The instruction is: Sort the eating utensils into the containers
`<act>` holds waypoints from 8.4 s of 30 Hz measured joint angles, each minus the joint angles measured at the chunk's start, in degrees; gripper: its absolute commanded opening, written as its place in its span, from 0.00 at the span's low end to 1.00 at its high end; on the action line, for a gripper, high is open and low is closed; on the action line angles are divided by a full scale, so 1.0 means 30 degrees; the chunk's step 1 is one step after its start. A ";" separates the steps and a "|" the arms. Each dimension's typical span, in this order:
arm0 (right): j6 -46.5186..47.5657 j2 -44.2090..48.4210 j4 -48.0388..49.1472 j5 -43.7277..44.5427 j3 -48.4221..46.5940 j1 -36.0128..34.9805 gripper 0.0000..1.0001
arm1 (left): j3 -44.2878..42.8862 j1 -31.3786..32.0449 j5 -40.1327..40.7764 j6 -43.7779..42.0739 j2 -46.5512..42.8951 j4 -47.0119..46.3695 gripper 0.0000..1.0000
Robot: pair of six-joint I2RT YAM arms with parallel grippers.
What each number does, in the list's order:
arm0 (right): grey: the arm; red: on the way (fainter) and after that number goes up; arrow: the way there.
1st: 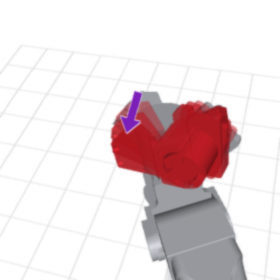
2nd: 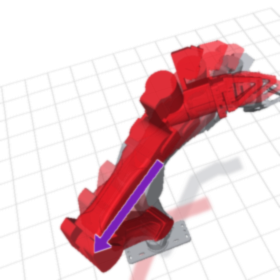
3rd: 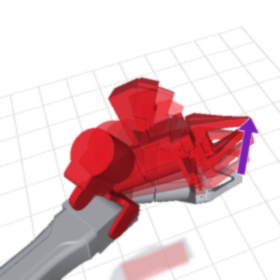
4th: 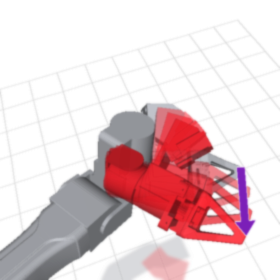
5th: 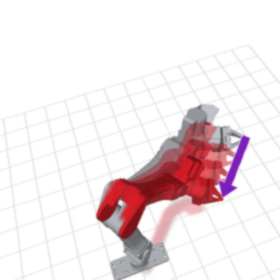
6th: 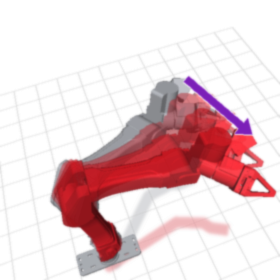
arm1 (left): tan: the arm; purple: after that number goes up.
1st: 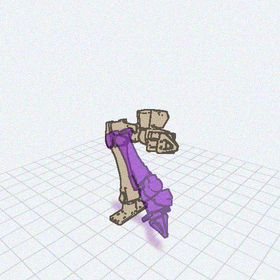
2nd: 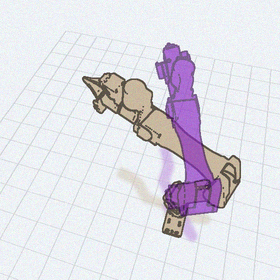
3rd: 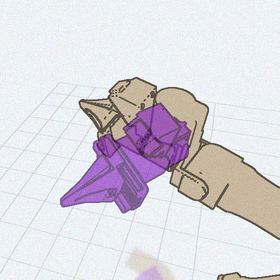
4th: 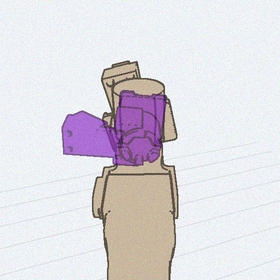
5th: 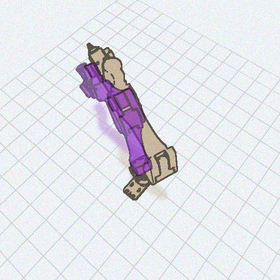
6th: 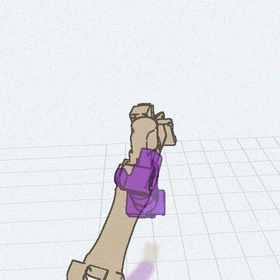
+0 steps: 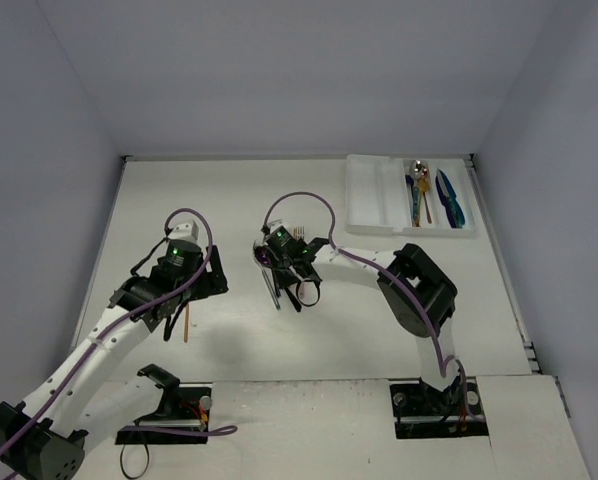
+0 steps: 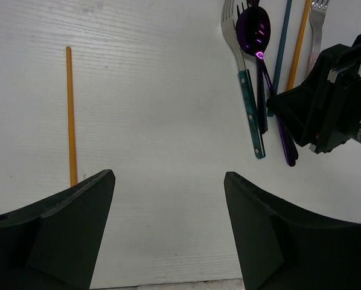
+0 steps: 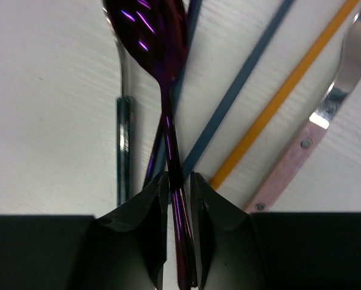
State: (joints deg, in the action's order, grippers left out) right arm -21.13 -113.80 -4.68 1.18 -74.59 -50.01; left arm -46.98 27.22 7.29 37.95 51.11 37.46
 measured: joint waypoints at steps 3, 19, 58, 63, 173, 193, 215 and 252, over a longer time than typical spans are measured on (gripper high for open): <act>0.0184 0.0391 -0.0163 0.0599 0.0595 -0.0026 0.22 | 0.0000 0.0000 0.0000 0.0000 0.0000 -0.0002 0.71; 0.1938 0.1940 -0.1231 0.1804 0.0570 -0.0040 0.26 | 0.0000 0.0000 -0.0007 0.0000 0.0197 -0.0002 0.71; 0.4088 -0.1151 -0.1118 0.0449 -0.2378 -0.0329 0.11 | 0.0005 0.0000 -0.0648 -0.0153 0.0044 0.0006 0.71; 0.4088 -0.1151 -0.1103 0.0529 -0.2010 -0.0593 0.12 | 0.0007 0.0000 -0.0648 -0.0153 0.0044 0.0006 0.71; 0.3971 1.3860 -0.2436 -0.0678 0.3432 1.3601 0.39 | -0.2886 -0.8079 -0.3198 -0.5504 1.4355 0.0317 0.31; 0.3299 1.3933 -0.2389 -0.3273 0.3645 1.0794 0.54 | -0.3420 -0.8092 -0.7129 -0.3236 1.3742 -0.0730 0.00; 0.0758 0.8276 -0.0757 -0.4375 -0.0275 0.1057 0.46 | -0.4386 -0.2300 -1.1426 0.6139 0.8750 -1.2169 0.00; 0.2169 0.7788 -0.0724 -0.0461 -0.0287 0.1299 0.00 | -0.4426 -0.1925 -1.1301 0.5757 0.8794 -1.2249 0.69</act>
State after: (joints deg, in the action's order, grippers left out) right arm -14.62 -90.43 -6.85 -0.20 -75.45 -46.11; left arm -60.26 21.45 -26.61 55.22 77.49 0.71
